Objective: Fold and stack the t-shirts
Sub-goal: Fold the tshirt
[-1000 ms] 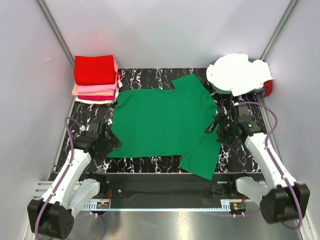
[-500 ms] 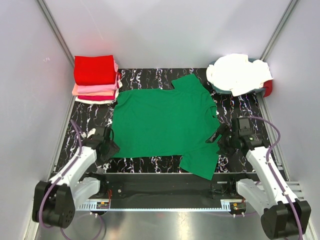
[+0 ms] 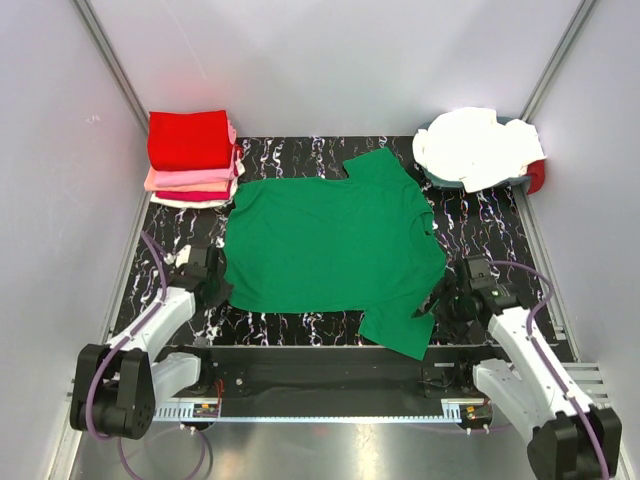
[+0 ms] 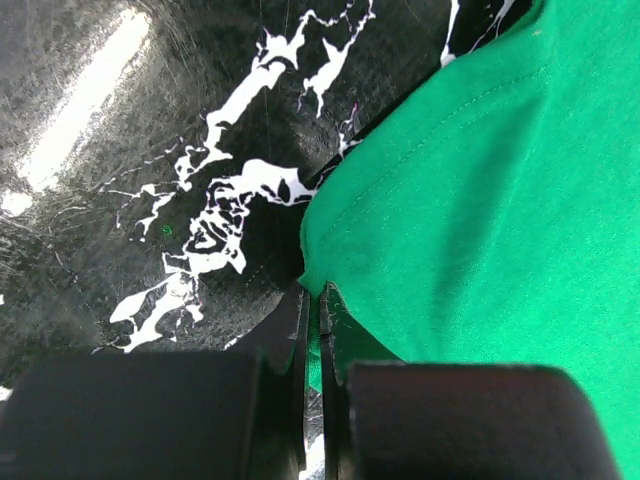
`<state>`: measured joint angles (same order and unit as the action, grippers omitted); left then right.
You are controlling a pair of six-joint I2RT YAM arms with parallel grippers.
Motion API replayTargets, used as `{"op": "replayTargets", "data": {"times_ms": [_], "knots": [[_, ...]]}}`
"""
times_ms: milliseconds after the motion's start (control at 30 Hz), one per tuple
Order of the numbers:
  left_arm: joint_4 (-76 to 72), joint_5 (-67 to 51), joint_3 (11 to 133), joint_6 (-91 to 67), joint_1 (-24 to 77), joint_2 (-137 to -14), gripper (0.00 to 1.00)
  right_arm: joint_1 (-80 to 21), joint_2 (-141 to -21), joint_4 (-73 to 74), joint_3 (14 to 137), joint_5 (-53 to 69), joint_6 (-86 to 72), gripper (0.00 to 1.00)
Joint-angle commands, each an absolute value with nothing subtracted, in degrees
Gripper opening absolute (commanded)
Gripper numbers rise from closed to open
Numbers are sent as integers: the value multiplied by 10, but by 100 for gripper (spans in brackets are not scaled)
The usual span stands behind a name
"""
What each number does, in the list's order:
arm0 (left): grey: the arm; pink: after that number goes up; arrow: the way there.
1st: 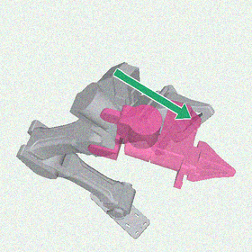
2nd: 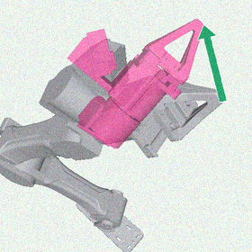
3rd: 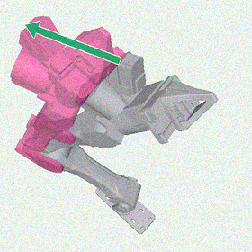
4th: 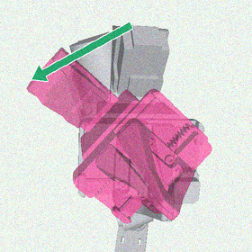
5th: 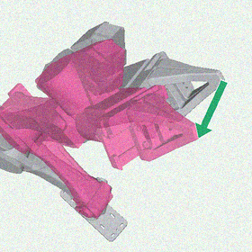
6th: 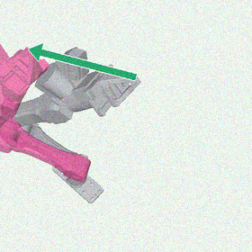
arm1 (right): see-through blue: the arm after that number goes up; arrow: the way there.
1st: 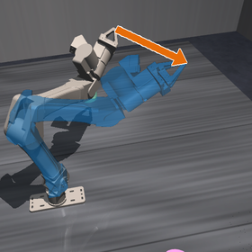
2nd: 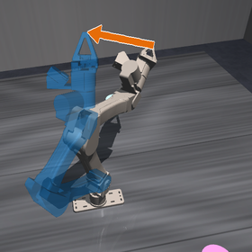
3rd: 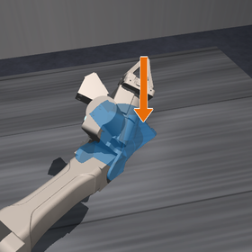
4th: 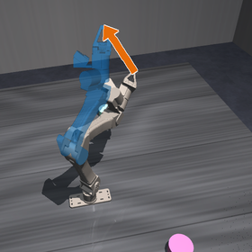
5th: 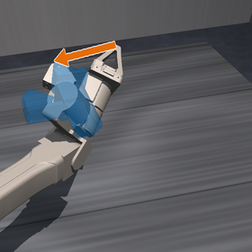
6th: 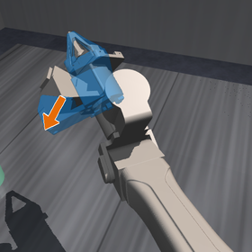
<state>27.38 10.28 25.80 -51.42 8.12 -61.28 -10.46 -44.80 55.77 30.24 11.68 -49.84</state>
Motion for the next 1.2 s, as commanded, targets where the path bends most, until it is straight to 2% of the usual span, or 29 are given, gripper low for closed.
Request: {"op": "replayTargets", "data": {"times_ms": [0,200,333,433,467,567,600,733,767,800,1167], "knots": [[238,91,244,-501,71,-596,0,-134,-500,541,302,135,-505,73],[240,84,284,-477,69,-591,0,-183,-580,487,267,139,-528,72],[252,84,307,-473,69,-578,0,-227,-649,469,301,106,-539,70],[263,83,315,-470,69,-562,0,-283,-718,471,346,53,-558,63],[267,86,316,-469,69,-557,0,-295,-735,473,357,24,-566,56],[287,97,324,-464,68,-536,0,-323,-782,481,390,-11,-567,48],[293,98,328,-461,67,-525,0,-327,-790,481,395,-18,-569,39],[317,122,335,-449,65,-502,0,-330,-802,469,403,-36,-560,27],[320,123,336,-445,64,-499,0,-331,-802,470,403,-40,-564,19],[323,124,337,-443,64,-497,0,-331,-791,466,398,-40,-564,1],[394,72,382,-413,62,-466,0,-331,-644,538,405,-56,-580,0]]}}
